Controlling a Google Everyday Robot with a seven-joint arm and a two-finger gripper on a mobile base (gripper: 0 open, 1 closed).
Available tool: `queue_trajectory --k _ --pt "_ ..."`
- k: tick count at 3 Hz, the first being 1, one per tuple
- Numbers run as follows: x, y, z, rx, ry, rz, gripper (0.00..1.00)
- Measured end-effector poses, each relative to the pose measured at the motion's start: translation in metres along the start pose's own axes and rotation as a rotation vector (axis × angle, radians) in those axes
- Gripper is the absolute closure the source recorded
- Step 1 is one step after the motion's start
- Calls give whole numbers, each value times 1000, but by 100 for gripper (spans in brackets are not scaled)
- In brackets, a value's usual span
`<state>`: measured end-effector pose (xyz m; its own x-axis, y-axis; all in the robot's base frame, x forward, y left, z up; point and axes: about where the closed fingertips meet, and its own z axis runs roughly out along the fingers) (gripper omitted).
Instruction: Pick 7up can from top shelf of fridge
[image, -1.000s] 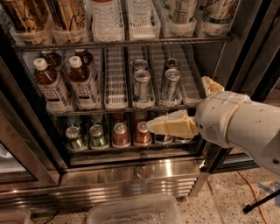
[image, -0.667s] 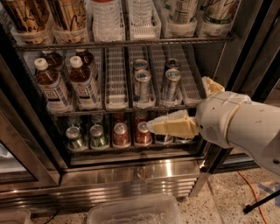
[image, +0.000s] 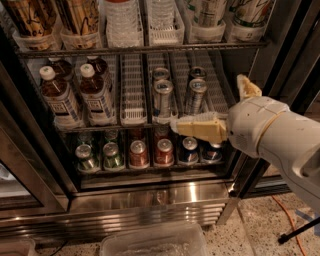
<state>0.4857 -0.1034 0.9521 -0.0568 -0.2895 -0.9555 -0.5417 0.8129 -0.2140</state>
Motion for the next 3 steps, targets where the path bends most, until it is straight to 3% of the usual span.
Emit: queue_trajectory --k 2,3 --pt "-20 -22 -2 111 -127 -32 0" --pt "-33 -20 -2 148 -171 33 0"
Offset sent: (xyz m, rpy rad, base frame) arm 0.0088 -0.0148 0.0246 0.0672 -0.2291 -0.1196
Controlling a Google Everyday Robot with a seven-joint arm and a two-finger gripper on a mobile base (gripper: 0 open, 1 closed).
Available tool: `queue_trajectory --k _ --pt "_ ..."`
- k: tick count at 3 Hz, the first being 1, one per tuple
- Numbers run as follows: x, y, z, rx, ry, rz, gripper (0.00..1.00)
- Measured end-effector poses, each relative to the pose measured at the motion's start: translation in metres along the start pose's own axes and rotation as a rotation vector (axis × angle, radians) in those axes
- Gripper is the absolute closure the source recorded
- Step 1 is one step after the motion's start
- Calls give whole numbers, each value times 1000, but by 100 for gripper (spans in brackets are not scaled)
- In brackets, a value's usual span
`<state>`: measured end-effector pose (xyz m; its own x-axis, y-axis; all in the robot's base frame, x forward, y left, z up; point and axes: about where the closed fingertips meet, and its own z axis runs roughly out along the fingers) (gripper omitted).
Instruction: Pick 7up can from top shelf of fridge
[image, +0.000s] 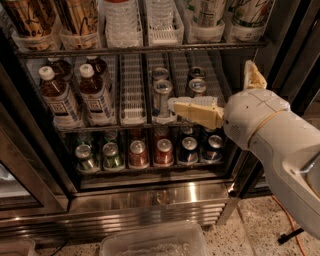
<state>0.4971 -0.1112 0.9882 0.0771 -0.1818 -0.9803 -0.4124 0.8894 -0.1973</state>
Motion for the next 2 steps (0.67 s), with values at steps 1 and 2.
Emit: queue_trajectory --k 1,2 --pt "-9 1 3 41 -30 96 0" --pt "-8 2 7 60 -61 123 0"
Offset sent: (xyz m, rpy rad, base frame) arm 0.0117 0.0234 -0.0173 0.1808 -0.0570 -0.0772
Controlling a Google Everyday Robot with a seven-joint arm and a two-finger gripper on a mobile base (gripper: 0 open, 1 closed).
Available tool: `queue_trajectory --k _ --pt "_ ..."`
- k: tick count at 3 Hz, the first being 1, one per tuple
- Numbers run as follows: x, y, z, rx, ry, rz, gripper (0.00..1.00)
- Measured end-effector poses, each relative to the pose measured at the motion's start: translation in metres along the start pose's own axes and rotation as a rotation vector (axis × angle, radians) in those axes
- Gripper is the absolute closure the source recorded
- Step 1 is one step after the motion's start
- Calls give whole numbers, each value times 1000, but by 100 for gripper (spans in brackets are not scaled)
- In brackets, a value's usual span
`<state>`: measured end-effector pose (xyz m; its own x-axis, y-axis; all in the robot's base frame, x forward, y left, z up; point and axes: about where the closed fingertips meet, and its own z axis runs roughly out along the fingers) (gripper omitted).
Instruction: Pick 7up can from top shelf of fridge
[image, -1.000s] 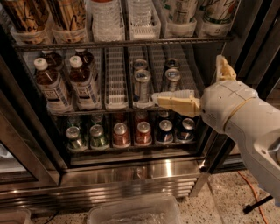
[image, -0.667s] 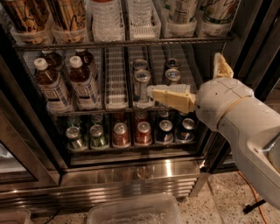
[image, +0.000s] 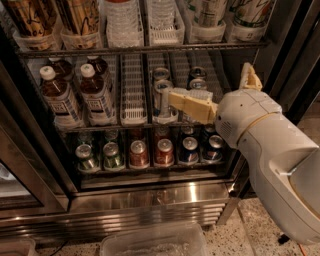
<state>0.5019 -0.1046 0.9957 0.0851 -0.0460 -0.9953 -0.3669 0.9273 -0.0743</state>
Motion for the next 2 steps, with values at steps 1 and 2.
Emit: queue_trajectory --k 1,2 --pt "1 -4 0 10 -9 8 0" --pt "-2 -5 2 14 -18 -29 0"
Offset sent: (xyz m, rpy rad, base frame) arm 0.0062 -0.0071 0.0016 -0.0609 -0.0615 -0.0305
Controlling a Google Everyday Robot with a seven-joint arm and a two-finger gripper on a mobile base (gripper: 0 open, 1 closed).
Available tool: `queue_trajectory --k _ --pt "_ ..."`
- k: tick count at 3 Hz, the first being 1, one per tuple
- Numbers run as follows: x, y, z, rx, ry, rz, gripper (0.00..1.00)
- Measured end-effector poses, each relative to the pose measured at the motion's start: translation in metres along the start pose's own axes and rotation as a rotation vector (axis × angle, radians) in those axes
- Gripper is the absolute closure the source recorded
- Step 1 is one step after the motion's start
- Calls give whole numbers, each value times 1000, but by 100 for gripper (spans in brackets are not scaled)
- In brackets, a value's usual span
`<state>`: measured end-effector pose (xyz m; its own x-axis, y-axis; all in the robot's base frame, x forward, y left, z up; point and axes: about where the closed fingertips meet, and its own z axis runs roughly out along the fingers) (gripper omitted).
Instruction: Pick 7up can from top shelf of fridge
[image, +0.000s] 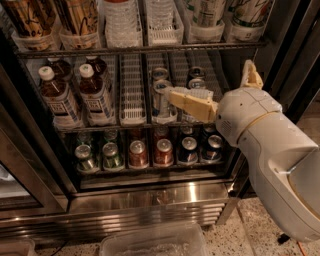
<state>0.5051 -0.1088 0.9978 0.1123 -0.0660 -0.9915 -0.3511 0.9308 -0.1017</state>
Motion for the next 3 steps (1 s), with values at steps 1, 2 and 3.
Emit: queue_trajectory --k 1,2,3 --pt "-2 -8 9 17 -18 -41 0" --pt "-4 -18 18 40 -34 -53 0" --pt "-8 -26 26 68 -53 -56 0"
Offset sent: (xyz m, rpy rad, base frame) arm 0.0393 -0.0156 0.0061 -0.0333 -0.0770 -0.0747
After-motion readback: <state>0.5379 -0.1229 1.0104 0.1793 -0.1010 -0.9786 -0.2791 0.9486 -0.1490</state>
